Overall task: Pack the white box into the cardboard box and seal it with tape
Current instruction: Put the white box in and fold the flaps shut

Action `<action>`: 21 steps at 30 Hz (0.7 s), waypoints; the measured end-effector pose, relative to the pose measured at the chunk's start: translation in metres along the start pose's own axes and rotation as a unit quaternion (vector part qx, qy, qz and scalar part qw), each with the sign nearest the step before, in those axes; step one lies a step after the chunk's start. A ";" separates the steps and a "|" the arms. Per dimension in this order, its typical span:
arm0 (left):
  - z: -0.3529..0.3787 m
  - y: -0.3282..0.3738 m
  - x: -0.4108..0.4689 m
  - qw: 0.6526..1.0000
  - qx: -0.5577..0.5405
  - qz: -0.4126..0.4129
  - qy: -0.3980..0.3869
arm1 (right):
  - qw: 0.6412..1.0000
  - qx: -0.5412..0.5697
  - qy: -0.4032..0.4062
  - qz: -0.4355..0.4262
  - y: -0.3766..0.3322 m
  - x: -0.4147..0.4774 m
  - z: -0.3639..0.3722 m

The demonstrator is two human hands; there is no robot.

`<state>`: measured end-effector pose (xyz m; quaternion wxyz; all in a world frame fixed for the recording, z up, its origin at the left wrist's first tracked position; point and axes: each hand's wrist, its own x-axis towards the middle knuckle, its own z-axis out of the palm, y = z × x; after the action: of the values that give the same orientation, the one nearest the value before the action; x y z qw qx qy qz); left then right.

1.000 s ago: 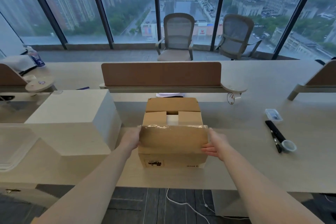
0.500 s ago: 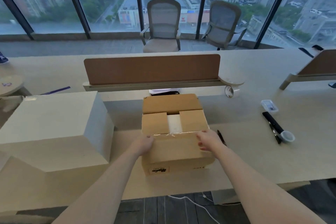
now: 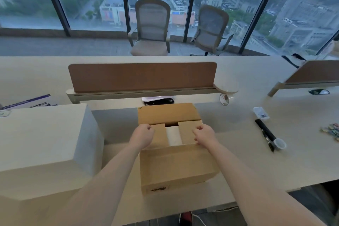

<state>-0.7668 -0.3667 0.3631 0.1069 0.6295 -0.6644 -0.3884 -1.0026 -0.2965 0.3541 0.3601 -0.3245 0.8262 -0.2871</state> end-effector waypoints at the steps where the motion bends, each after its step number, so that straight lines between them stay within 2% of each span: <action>1: -0.001 0.001 0.007 1.000 -0.006 0.000 0.010 | 1.000 -0.002 0.007 -0.001 -0.002 0.006 -0.001; 9: -0.010 0.011 0.058 0.995 -0.043 -0.075 0.054 | 1.000 -0.001 0.005 -0.011 -0.025 0.067 -0.002; 16: -0.009 0.019 0.095 0.982 -0.092 -0.150 0.069 | 0.999 0.022 -0.012 0.030 -0.037 0.132 0.013; 21: -0.005 0.018 0.107 0.974 -0.117 -0.168 0.096 | 0.998 0.012 0.000 0.056 -0.051 0.148 0.013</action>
<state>-0.7971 -0.4692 0.3412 0.1764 0.7497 -0.4859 -0.4133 -1.0539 -0.4413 0.3227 0.3793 -0.2739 0.8395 -0.2763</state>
